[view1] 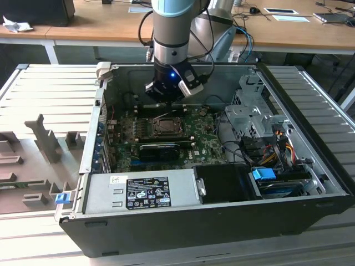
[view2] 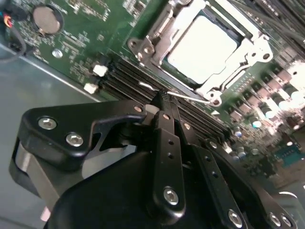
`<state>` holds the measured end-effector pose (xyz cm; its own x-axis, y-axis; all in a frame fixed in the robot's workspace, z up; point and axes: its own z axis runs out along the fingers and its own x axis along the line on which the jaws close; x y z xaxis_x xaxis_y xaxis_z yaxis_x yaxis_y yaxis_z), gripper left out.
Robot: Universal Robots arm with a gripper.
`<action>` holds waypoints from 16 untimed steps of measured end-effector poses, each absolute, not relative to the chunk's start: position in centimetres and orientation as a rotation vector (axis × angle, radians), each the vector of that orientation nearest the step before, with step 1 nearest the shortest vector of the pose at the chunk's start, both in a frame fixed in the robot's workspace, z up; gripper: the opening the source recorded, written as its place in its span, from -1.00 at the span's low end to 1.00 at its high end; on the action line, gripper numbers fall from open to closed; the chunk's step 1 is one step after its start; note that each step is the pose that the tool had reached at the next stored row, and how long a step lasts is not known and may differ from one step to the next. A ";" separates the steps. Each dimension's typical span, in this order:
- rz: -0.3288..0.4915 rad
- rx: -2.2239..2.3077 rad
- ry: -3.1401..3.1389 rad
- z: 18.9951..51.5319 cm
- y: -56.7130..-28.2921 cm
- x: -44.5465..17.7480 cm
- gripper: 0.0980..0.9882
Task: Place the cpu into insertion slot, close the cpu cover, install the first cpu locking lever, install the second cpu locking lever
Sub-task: 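Install the first cpu locking lever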
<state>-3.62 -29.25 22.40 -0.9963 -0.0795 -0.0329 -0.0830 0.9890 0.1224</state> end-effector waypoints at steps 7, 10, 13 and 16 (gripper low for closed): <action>0.188 -0.127 3.106 22.1 -29.2 -3.0 -0.98; 0.184 -0.128 3.106 21.5 -29.1 -2.6 -0.98; 0.170 -0.128 3.107 21.0 -29.0 -2.4 -0.98; 0.150 -0.129 3.109 20.7 -29.0 -2.3 -0.98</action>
